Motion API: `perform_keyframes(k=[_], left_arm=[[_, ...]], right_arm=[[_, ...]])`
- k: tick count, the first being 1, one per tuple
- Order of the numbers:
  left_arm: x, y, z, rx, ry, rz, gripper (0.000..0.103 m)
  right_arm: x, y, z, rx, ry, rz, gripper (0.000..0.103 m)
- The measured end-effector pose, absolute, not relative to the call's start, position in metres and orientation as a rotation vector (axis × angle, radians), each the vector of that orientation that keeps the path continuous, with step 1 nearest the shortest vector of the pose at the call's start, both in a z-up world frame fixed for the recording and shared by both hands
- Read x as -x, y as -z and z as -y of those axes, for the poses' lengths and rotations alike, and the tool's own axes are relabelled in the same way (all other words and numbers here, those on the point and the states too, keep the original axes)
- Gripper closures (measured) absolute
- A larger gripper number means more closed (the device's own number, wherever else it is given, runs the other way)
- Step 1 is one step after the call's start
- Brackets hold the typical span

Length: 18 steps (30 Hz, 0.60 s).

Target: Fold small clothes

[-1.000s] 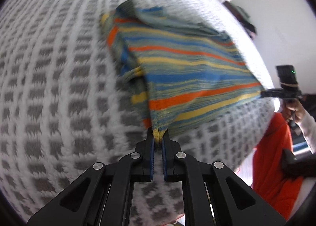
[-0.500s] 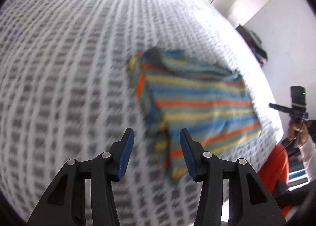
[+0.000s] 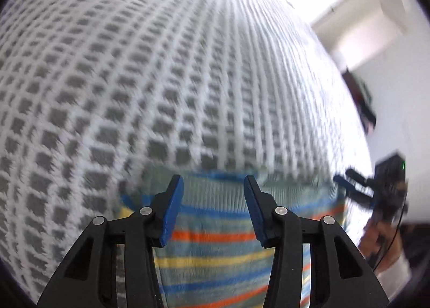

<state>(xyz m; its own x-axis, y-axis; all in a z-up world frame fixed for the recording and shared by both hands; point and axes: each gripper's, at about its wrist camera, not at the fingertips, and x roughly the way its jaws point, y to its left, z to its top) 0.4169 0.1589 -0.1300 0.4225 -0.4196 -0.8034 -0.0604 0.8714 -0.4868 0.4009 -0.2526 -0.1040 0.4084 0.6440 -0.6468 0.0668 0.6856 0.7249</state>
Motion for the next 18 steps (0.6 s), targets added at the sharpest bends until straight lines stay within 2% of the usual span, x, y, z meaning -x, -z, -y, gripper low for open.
perform_keyframes(k=[3, 6, 10, 12, 15, 16, 18], left_arm=[[-0.403, 0.115, -0.171, 0.458, 0.213, -1.085, 0.048], [-0.367, 0.106, -0.155, 0.368, 0.269, -1.095, 0.048], [-0.29, 0.108, -0.114, 0.246, 0.399, -1.127, 0.038], [-0.262, 0.119, -0.098, 0.173, 0.407, -1.163, 0.038], [-0.237, 0.146, -0.102, 0.152, 0.332, -1.233, 0.04], [-0.231, 0.149, -0.109, 0.184, 0.312, -1.236, 0.042], [-0.223, 0.139, -0.116, 0.243, 0.294, -1.206, 0.041]], right_arm=[[-0.39, 0.084, 0.259, -0.711, -0.42, -1.057, 0.065], [-0.362, 0.07, 0.254, -0.575, -0.451, -1.079, 0.064], [-0.302, 0.07, 0.228, -0.435, -0.553, -1.12, 0.063], [-0.269, 0.076, 0.218, -0.352, -0.569, -1.14, 0.054], [-0.235, 0.101, 0.232, -0.322, -0.485, -1.2, 0.054], [-0.228, 0.108, 0.244, -0.355, -0.448, -1.212, 0.054], [-0.212, 0.107, 0.26, -0.425, -0.4, -1.174, 0.053]])
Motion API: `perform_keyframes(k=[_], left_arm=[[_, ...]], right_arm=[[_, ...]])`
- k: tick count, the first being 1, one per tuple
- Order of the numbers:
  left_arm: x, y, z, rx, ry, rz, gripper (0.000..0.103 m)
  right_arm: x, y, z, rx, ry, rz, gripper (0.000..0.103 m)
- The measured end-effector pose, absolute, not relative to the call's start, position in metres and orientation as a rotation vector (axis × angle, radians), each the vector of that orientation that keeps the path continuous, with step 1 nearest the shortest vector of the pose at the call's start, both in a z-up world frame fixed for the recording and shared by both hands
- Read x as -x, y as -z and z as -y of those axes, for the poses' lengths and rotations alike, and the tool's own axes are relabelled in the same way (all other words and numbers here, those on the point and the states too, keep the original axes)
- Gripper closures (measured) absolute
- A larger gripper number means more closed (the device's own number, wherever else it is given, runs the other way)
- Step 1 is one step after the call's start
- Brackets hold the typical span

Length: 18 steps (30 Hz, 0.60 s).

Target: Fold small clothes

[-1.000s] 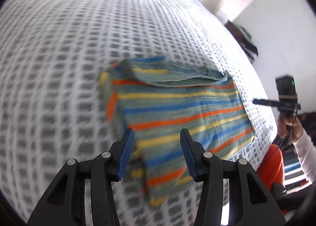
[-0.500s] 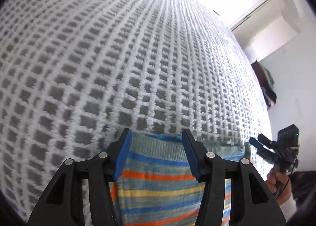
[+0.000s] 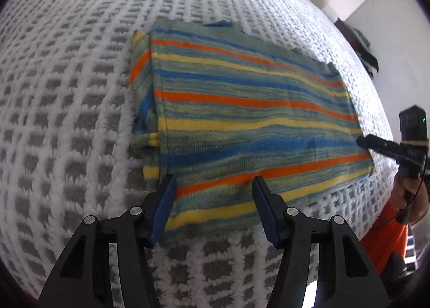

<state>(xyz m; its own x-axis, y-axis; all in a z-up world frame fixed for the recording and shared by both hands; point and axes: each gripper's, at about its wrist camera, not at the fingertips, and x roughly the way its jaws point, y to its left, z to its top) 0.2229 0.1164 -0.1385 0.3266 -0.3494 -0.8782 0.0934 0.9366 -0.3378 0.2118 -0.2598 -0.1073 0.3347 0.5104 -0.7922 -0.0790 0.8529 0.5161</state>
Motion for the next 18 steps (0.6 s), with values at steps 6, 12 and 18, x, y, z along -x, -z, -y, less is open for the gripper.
perform_keyframes(k=[6, 12, 18], left_arm=[[-0.205, 0.101, -0.103, 0.261, 0.271, -1.055, 0.021], [-0.207, 0.141, -0.088, 0.185, 0.177, -1.114, 0.02], [-0.199, 0.146, -0.087, 0.176, 0.153, -1.107, 0.02]], right_arm=[[-0.181, 0.07, 0.255, -0.409, -0.345, -1.006, 0.048], [-0.169, 0.077, 0.217, -0.264, -0.258, -0.935, 0.048], [-0.17, 0.118, 0.226, -0.286, -0.241, -1.056, 0.048]])
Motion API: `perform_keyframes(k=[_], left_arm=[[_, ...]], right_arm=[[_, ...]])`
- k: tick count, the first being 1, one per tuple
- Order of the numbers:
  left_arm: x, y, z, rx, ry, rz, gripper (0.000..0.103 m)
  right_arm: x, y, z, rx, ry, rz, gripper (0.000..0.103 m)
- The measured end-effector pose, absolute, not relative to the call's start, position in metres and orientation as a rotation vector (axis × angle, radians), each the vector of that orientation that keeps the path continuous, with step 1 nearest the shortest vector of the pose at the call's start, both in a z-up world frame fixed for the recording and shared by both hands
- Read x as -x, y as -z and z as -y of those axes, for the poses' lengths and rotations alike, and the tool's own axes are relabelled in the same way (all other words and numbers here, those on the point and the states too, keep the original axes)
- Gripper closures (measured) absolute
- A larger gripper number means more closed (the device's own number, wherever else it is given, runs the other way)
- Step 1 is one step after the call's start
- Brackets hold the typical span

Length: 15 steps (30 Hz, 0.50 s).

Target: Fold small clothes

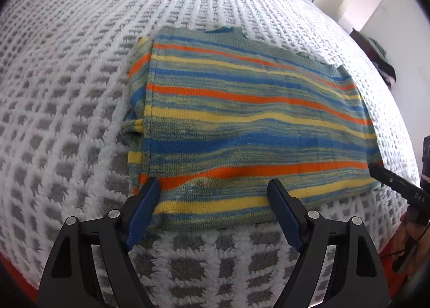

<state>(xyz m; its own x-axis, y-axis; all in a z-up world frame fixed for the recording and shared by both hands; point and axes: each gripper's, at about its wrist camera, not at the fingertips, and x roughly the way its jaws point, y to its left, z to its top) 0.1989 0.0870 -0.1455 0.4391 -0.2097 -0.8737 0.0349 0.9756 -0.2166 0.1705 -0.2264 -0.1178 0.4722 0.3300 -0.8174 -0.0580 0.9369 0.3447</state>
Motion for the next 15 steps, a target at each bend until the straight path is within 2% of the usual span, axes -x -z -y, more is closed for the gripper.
perform_keyframes(k=[4, 6, 10, 15], left_arm=[[-0.192, 0.122, -0.086, 0.195, 0.152, -1.031, 0.019], [-0.194, 0.123, -0.084, 0.173, 0.133, -1.033, 0.016], [-0.198, 0.15, -0.083, 0.135, 0.107, -1.094, 0.016], [-0.188, 0.137, -0.077, 0.119, 0.113, -1.052, 0.016]], right_arm=[[-0.162, 0.095, 0.226, -0.262, -0.239, -0.974, 0.048], [-0.16, 0.09, 0.225, -0.251, -0.235, -0.947, 0.043], [-0.16, 0.108, 0.231, -0.284, -0.216, -1.014, 0.041], [-0.157, 0.107, 0.23, -0.288, -0.22, -1.002, 0.041]])
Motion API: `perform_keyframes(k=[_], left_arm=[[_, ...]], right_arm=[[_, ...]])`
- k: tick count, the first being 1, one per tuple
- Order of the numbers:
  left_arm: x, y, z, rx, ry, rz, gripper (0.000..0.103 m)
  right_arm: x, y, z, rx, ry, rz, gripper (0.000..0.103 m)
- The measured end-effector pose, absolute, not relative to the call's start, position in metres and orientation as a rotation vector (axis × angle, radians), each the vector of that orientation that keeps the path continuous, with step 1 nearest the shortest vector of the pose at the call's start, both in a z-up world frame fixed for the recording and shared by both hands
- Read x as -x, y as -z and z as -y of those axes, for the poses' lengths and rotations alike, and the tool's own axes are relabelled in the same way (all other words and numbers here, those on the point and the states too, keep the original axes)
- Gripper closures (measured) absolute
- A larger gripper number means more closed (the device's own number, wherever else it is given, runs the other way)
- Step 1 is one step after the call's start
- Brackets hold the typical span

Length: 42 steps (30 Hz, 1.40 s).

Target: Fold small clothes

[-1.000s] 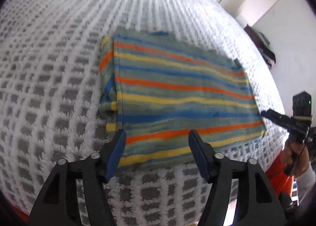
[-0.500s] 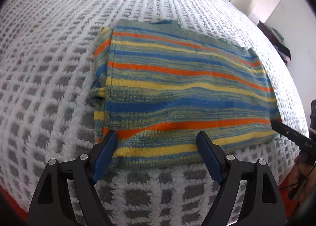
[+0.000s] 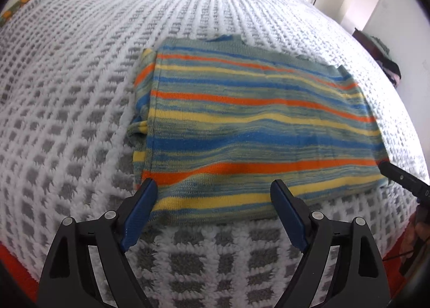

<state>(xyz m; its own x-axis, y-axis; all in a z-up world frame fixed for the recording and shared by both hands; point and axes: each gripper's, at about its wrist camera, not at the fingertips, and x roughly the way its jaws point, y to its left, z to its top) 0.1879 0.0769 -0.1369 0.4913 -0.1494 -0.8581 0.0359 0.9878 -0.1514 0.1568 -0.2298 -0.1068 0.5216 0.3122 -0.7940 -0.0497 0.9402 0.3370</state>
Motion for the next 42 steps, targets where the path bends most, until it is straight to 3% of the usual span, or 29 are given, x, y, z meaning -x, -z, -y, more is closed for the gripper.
perform_keyframes(k=[5, 10, 17, 26, 31, 42], left_arm=[[-0.188, 0.123, -0.077, 0.108, 0.093, -0.997, 0.016], [-0.193, 0.148, -0.081, 0.09, 0.073, -1.071, 0.016], [-0.192, 0.154, -0.084, 0.06, 0.067, -1.087, 0.013], [-0.195, 0.158, -0.086, 0.057, 0.033, -1.126, 0.011], [-0.196, 0.159, -0.083, 0.04, 0.025, -1.13, 0.01], [-0.198, 0.161, -0.085, 0.034, 0.029, -1.133, 0.01]], right_arm=[[-0.152, 0.092, 0.223, -0.246, -0.225, -0.932, 0.041], [-0.151, 0.086, 0.21, -0.173, -0.246, -0.904, 0.041], [-0.166, 0.127, 0.215, -0.197, -0.233, -1.05, 0.037], [-0.156, 0.102, 0.213, -0.165, -0.245, -0.932, 0.036], [-0.165, 0.124, 0.223, -0.208, -0.228, -1.015, 0.034], [-0.163, 0.128, 0.221, -0.203, -0.227, -1.013, 0.034]])
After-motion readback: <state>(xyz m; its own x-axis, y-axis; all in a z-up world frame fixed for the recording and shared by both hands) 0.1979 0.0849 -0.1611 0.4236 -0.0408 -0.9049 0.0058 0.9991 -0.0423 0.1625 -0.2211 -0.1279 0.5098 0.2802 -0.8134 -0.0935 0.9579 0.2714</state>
